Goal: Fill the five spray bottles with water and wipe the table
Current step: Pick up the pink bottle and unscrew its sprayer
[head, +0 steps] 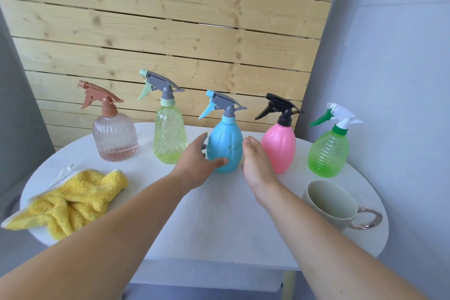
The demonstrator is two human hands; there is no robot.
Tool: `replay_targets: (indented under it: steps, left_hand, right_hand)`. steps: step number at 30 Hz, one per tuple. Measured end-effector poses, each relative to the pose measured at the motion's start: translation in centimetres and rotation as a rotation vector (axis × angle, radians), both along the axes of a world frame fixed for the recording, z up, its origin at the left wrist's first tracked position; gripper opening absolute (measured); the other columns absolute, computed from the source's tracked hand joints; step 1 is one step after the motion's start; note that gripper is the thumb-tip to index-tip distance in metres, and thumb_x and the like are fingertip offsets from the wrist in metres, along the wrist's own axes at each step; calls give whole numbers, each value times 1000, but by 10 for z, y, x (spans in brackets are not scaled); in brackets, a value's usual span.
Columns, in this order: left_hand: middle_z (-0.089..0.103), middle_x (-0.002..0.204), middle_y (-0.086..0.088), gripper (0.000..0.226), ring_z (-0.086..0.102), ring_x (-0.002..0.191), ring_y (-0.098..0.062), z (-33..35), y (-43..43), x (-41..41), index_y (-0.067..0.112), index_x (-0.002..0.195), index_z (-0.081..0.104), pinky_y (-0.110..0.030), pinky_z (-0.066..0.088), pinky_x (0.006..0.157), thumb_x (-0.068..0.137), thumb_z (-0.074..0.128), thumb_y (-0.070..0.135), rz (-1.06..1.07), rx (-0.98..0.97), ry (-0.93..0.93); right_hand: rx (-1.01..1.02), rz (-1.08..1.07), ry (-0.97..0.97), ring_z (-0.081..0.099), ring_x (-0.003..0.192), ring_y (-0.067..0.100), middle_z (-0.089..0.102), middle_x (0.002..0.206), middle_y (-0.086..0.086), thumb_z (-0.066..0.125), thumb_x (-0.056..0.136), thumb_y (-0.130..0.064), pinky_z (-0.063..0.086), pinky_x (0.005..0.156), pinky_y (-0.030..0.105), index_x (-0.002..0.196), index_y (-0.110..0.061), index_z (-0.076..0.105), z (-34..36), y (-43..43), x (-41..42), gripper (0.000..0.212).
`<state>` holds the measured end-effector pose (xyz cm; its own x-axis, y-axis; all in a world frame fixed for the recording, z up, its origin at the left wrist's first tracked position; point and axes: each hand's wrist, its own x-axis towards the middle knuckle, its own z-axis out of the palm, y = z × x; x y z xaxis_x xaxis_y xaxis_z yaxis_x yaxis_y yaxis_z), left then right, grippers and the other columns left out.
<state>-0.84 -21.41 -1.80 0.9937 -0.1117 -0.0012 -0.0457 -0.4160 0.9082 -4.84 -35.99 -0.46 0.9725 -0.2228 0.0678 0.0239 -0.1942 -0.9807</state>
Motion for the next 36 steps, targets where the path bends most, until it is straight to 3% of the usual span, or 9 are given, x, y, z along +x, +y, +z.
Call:
replay_targets:
  steps: [4, 9, 14, 16, 19, 26, 30, 33, 36]
  left_hand:
    - [58, 121, -1, 72, 61, 106, -21, 9, 0, -18, 22, 136, 45, -37, 54, 82, 79, 84, 41, 151, 128, -39]
    - [60, 86, 6, 27, 57, 74, -10, 19, -13, -37, 20, 96, 58, -29, 47, 63, 86, 76, 38, 95, 178, -107]
    - [66, 96, 6, 16, 60, 77, -13, 22, -39, -48, 23, 101, 64, -23, 50, 65, 91, 71, 32, -72, 108, -89]
    - [66, 101, 6, 19, 62, 78, -14, 23, -48, -50, 23, 108, 63, -25, 52, 68, 92, 69, 31, -117, 91, -55]
    - [65, 109, 5, 28, 63, 88, -15, 25, -57, -55, 24, 118, 61, -25, 52, 70, 93, 67, 32, -153, 103, -44]
    - [54, 132, 0, 53, 59, 115, -19, 35, -67, -72, 25, 142, 47, -32, 53, 89, 93, 67, 31, -152, 73, -48]
    - [38, 150, -1, 78, 47, 119, -16, 47, -64, -90, 28, 154, 28, -25, 42, 85, 90, 72, 37, -167, 136, -136]
    - [35, 145, 5, 96, 44, 120, -16, 53, -57, -111, 33, 151, 26, -29, 41, 95, 76, 85, 45, -174, 152, -205]
    - [40, 131, 9, 104, 49, 115, -18, 53, -43, -137, 38, 144, 29, -37, 49, 98, 62, 90, 56, -141, 185, -269]
  right_hand:
    - [-201, -72, 21, 54, 108, 17, 57, 118, -3, 37, 102, -40, 40, 88, 30, 131, -17, 50, 29, -5, -19, 39]
    - [-461, -307, -243, 60, 94, 14, 65, 103, -6, 54, 92, -30, 43, 77, 26, 111, -21, 62, 80, -41, -30, 22]
    - [-855, -307, -181, 47, 126, 29, 51, 135, 7, 57, 93, -28, 40, 103, 38, 133, -14, 53, 103, -83, 1, 42]
    - [-958, -243, -91, 47, 126, 32, 53, 135, 8, 58, 93, -29, 42, 99, 40, 134, -13, 51, 104, -89, 13, 45]
    - [-1007, -190, -69, 57, 104, 32, 63, 110, 4, 59, 90, -24, 49, 79, 37, 114, -16, 58, 102, -91, 20, 25]
    - [-620, -191, -121, 67, 86, 23, 69, 83, -8, 68, 87, -13, 54, 81, 39, 92, -26, 64, 104, -97, -1, 15]
    - [-493, -160, -177, 69, 78, 19, 72, 82, -11, 66, 87, -13, 56, 83, 46, 93, -27, 67, 114, -91, -36, 16]
    - [-322, -142, -228, 73, 79, 23, 73, 83, -5, 68, 88, -13, 59, 81, 48, 88, -32, 65, 122, -80, -71, 20]
    - [-125, -128, -233, 73, 80, 26, 73, 87, 5, 67, 89, -11, 62, 75, 46, 94, -21, 65, 121, -64, -105, 12]
